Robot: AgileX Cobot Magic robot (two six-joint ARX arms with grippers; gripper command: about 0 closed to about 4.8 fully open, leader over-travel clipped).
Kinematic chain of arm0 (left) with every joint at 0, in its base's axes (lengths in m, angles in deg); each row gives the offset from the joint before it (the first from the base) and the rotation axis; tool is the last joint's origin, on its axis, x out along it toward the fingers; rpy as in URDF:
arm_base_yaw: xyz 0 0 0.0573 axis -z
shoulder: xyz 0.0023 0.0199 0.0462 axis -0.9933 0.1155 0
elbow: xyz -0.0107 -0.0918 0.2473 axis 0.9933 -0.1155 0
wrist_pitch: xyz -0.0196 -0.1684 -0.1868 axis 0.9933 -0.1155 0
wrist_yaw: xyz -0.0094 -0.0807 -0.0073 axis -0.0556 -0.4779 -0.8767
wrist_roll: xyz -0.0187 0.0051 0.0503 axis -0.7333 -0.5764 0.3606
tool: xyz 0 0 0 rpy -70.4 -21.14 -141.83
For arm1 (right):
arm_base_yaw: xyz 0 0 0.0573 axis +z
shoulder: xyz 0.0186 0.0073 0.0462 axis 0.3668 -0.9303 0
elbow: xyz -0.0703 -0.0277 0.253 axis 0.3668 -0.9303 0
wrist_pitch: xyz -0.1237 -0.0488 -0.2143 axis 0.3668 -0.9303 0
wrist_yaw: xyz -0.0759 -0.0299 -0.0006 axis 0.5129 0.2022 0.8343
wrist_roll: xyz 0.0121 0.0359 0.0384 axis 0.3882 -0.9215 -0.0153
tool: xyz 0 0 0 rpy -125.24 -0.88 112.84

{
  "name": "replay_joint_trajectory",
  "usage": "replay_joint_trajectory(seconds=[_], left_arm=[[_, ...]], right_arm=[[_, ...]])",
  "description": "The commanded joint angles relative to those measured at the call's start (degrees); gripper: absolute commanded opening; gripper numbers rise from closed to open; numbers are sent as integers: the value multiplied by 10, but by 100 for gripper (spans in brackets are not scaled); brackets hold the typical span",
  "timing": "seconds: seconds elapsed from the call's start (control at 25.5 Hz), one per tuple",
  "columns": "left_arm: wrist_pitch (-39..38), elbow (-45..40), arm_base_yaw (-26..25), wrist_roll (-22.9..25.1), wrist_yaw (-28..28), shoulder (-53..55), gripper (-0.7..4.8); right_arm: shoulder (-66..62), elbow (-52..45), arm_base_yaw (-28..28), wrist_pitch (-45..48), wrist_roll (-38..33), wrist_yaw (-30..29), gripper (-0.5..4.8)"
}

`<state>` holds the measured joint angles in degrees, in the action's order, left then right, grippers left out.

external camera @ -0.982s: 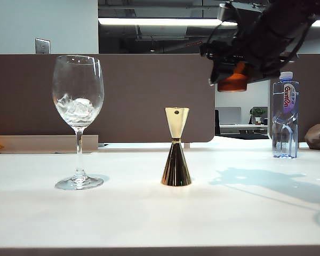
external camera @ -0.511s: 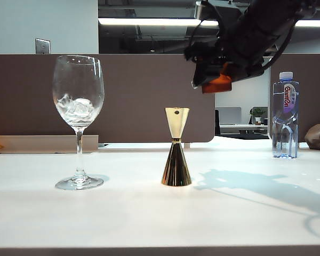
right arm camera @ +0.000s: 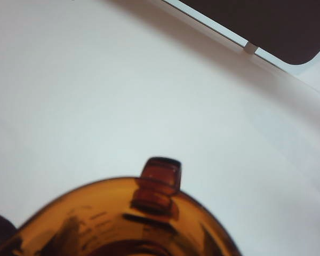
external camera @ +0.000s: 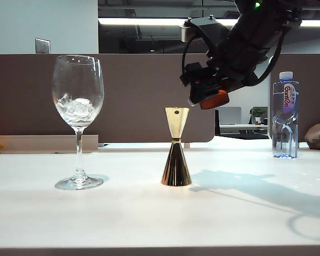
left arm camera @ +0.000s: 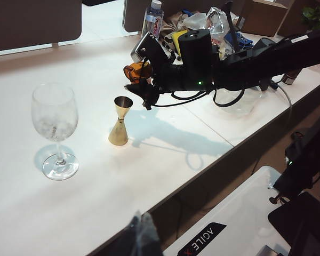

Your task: Pick up the small amber measuring cup and pour the water in it into the jigger, then pick up the jigger and pour the water in it into the wine glass.

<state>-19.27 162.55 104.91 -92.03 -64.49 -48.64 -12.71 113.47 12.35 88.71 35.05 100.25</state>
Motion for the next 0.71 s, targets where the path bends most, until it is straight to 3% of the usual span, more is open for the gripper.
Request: replay_joint_trajectory(seconds=[0.04, 0.71], left_arm=[[-2, 2, -1, 1, -2, 0, -2], [-2, 2, -1, 1, -2, 0, -2]], right_arm=[[3, 4, 0, 14, 33, 0, 71], [3, 4, 9, 19, 221, -19, 71]])
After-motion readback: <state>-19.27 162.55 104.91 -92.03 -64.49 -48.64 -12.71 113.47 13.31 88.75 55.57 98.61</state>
